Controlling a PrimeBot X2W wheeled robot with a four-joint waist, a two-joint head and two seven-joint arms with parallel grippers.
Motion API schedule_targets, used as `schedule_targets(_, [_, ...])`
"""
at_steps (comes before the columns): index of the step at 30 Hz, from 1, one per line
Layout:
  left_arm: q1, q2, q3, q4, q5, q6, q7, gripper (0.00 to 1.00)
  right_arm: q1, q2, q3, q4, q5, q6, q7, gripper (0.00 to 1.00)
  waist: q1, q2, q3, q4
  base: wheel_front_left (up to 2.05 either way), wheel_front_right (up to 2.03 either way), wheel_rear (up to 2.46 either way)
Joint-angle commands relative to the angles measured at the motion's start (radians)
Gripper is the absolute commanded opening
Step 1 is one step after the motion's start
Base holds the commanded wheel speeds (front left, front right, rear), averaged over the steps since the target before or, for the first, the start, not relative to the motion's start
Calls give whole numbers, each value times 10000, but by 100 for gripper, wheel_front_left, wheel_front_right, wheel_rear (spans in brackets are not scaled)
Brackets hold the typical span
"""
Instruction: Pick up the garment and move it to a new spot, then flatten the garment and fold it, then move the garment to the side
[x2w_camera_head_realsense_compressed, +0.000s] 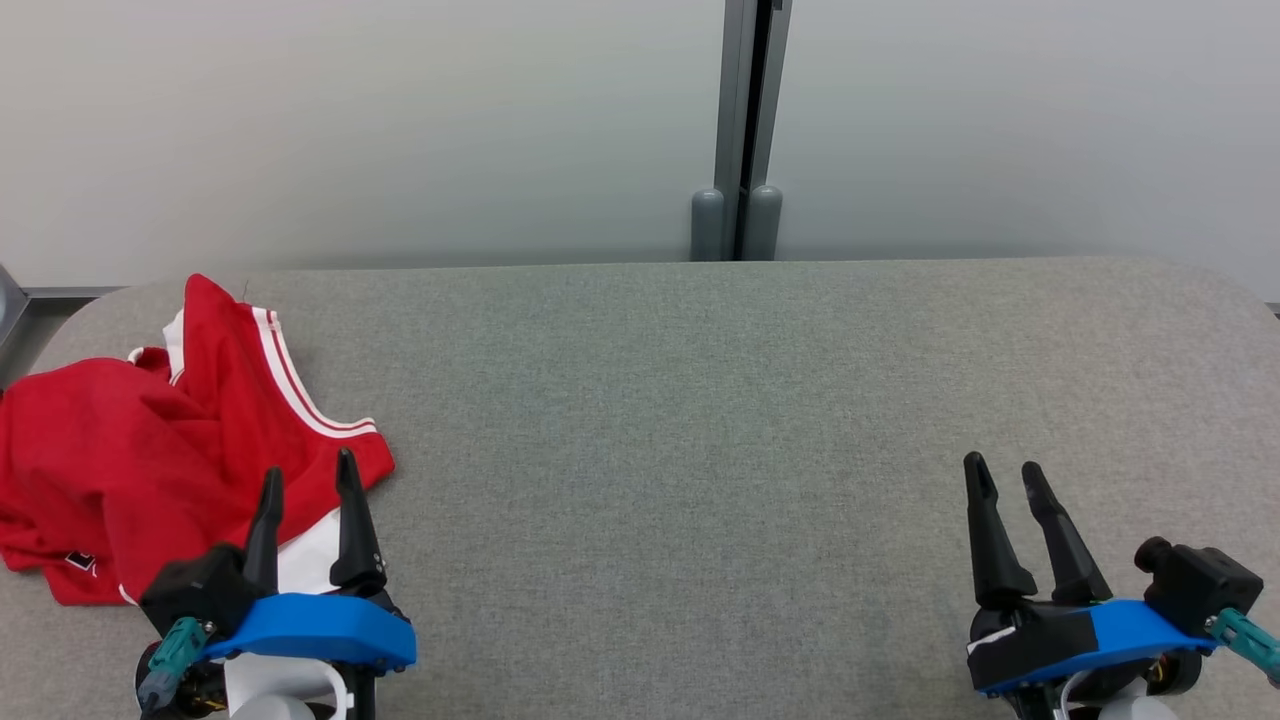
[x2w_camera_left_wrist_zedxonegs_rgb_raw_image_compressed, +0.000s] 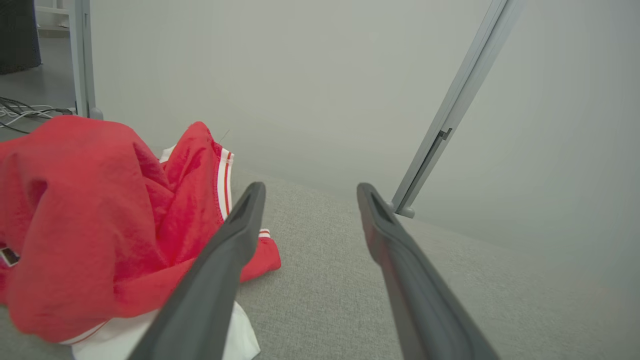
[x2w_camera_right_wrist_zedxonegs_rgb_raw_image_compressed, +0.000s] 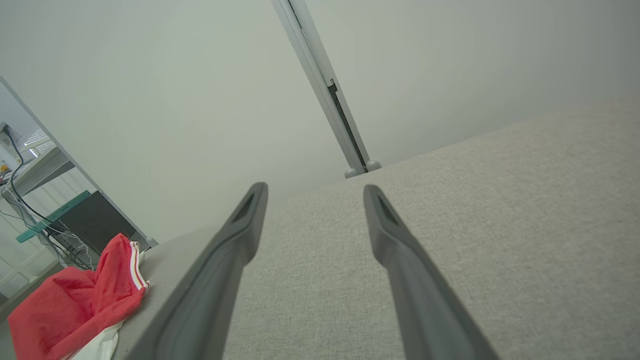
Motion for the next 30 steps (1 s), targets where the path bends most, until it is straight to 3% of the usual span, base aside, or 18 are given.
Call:
schedule_targets(1, [-195,35,-63,30,276,46,-95,100,-125,-91,25,7,-296,23,-111,100,0,0,3,8,0,0,0])
schedule_targets(30, [-327,31,-182,825,2363,147,-635,100,-228,-103,243,583,-2518,28,-651,100,0,0,-32,109,0,0,0])
